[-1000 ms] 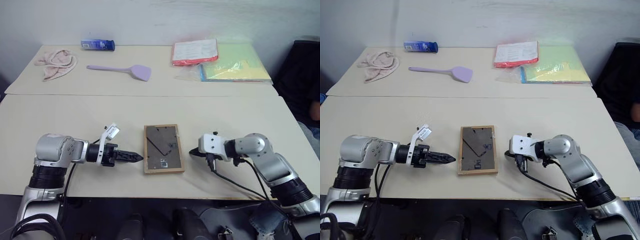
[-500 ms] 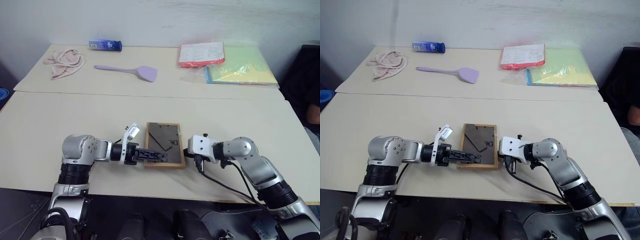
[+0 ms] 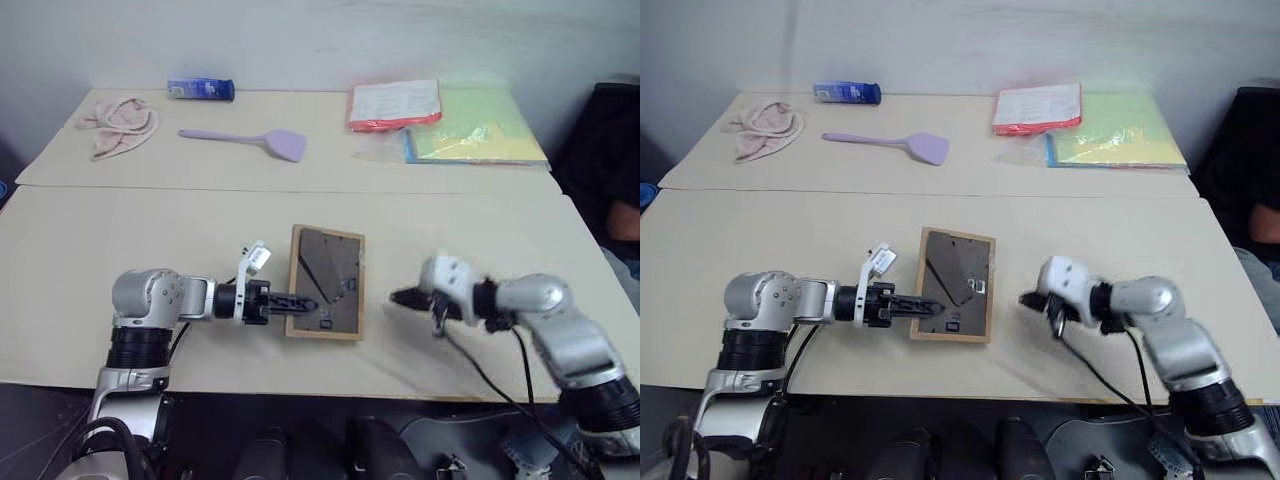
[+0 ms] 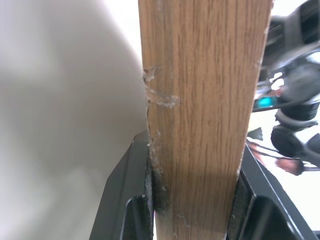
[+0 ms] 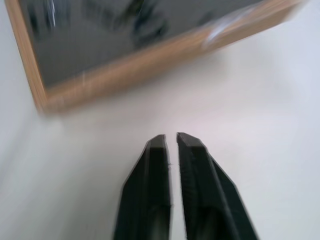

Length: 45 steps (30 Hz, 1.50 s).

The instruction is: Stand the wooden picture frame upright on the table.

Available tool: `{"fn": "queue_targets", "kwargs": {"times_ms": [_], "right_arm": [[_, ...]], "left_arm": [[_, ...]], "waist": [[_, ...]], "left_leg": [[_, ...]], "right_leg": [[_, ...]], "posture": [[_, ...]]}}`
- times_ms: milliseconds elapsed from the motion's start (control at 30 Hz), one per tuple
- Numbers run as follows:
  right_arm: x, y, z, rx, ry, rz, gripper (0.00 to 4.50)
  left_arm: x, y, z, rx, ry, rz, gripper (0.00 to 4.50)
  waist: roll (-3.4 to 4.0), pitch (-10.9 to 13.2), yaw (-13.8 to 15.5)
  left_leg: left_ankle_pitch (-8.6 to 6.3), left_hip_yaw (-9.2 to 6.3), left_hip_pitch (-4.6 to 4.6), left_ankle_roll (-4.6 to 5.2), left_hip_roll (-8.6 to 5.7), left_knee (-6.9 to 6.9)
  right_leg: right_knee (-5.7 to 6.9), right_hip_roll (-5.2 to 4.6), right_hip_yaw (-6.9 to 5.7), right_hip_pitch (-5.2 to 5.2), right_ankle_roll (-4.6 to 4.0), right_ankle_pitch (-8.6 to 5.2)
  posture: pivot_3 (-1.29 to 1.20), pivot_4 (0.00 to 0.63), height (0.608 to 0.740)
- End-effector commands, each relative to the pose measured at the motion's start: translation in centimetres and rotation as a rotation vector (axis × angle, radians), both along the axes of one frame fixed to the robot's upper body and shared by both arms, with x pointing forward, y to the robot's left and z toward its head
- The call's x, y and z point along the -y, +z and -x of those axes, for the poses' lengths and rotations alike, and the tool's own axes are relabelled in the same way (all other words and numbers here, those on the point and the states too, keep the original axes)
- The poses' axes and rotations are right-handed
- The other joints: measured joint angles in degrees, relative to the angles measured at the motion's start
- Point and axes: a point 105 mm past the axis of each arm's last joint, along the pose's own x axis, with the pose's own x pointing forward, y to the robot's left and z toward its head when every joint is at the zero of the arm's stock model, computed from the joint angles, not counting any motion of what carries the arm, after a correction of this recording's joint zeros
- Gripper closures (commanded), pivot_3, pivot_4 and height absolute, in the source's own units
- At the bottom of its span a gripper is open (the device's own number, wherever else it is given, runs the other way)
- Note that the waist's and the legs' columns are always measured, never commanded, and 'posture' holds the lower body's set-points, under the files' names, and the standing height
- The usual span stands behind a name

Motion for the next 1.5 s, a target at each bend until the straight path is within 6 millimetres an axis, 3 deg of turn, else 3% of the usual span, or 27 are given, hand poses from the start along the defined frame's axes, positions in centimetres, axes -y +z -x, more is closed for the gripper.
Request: {"fn": "queue_targets", "kwargs": {"times_ms": [33, 167, 367, 500, 667, 933, 1167, 1267, 1367, 1433, 1500], "right_arm": [[-2.4, 3.8, 1.6, -0.075, 0.111, -0.186, 2.73], [-4.4, 6.5, 0.4, -0.102, 0.112, -0.299, 1.55], [-6.4, 6.6, -0.2, -0.112, 0.141, -0.284, 0.0], [-7.8, 6.1, 1.4, -0.129, 0.245, -0.243, 0.0], [-8.7, 4.9, 1.6, -0.109, 0.254, -0.165, 0.0], [-6.8, 5.1, 4.9, -0.093, 0.395, -0.13, 0.0], [-5.9, 4.9, 2.9, 0.049, 0.277, -0.059, 0.0], [-4.4, 5.2, 2.3, 0.133, 0.233, 0.008, 0.0], [-1.1, 6.0, 2.4, 0.24, 0.197, 0.12, 0.0], [0.5, 6.3, 1.9, 0.391, 0.165, 0.214, 0.0], [1.9, 6.0, 0.1, 0.72, 0.117, 0.42, 0.0]], "left_arm": [[0.8, 3.9, 0.7, 0.22, -0.121, 0.074, 3.23], [1.2, 4.8, 1.4, 0.305, -0.211, 0.071, 3.23], [2.0, 5.1, 1.5, 0.356, -0.258, 0.043, 3.23], [2.5, 4.8, 1.0, 0.359, -0.249, 0.027, 3.23], [3.2, 5.2, 0.4, 0.378, -0.249, 0.04, 3.23], [2.3, 4.8, -2.1, 0.347, -0.158, 0.026, 3.23], [2.0, 5.0, -2.1, 0.344, -0.178, 0.021, 3.23], [1.7, 5.0, -2.1, 0.327, -0.169, 0.024, 3.23], [1.1, 4.9, -2.0, 0.317, -0.164, 0.015, 3.23], [0.9, 5.0, -1.9, 0.313, -0.165, 0.014, 3.23], [0.8, 5.4, -1.7, 0.297, -0.169, 0.029, 3.23]], "waist": [[-0.02, 0.01, -0.18], [0.03, 0.04, -0.31], [0.05, 0.07, -0.21], [0.06, 0.08, -0.25], [0.06, 0.09, -0.31], [0.03, 0.13, -0.18], [0.06, 0.16, -0.42], [0.05, 0.21, -0.2], [0.0, 0.27, 0.58], [0.0, 0.3, 1.06], [0.0, 0.3, 1.06]], "left_leg": [[0.01, -0.06, -0.02, -0.03, 0.03, -0.03], [0.0, -0.05, -0.06, -0.03, 0.01, -0.09], [-0.01, -0.07, -0.19, 0.04, -0.04, -0.1], [-0.06, -0.05, -0.29, 0.13, -0.05, -0.09], [-0.07, -0.05, -0.33, 0.14, -0.04, -0.08], [-0.07, -0.03, -0.35, 0.18, -0.06, -0.03], [-0.07, -0.02, -0.34, 0.18, -0.02, -0.05], [-0.07, -0.02, -0.35, 0.16, -0.03, -0.05], [-0.08, -0.04, -0.43, 0.19, -0.07, -0.02], [-0.1, -0.01, -0.46, 0.23, -0.07, -0.02], [-0.11, 0.01, -0.46, 0.23, -0.07, -0.02]], "right_leg": [[-0.03, 0.01, -0.05, 0.01, -0.02, -0.01], [-0.09, -0.03, -0.02, -0.03, -0.04, -0.03], [-0.16, -0.09, -0.04, -0.1, -0.04, -0.02], [-0.17, -0.09, -0.03, -0.16, -0.03, -0.02], [-0.13, -0.08, -0.03, -0.21, -0.02, -0.01], [-0.14, -0.07, -0.02, -0.24, -0.01, -0.01], [-0.1, -0.01, 0.0, -0.28, -0.01, -0.01], [-0.12, -0.02, 0.0, -0.29, -0.01, -0.01], [-0.23, -0.06, -0.02, -0.28, -0.01, -0.01], [-0.28, -0.05, -0.01, -0.28, 0.0, 0.0], [-0.31, -0.04, -0.01, -0.28, 0.01, 0.0]], "posture": [[0.0, 0.15, 0.74], [0.0, 0.15, 0.74], [0.0, 0.15, 0.74], [0.0, 0.15, 0.74], [0.0, 0.15, 0.74], [0.0, 0.15, 0.74], [0.0, 0.15, 0.74], [0.0, 0.15, 0.74], [0.0, 0.15, 0.74], [0.0, 0.15, 0.74], [0.0, 0.15, 0.74]]}}
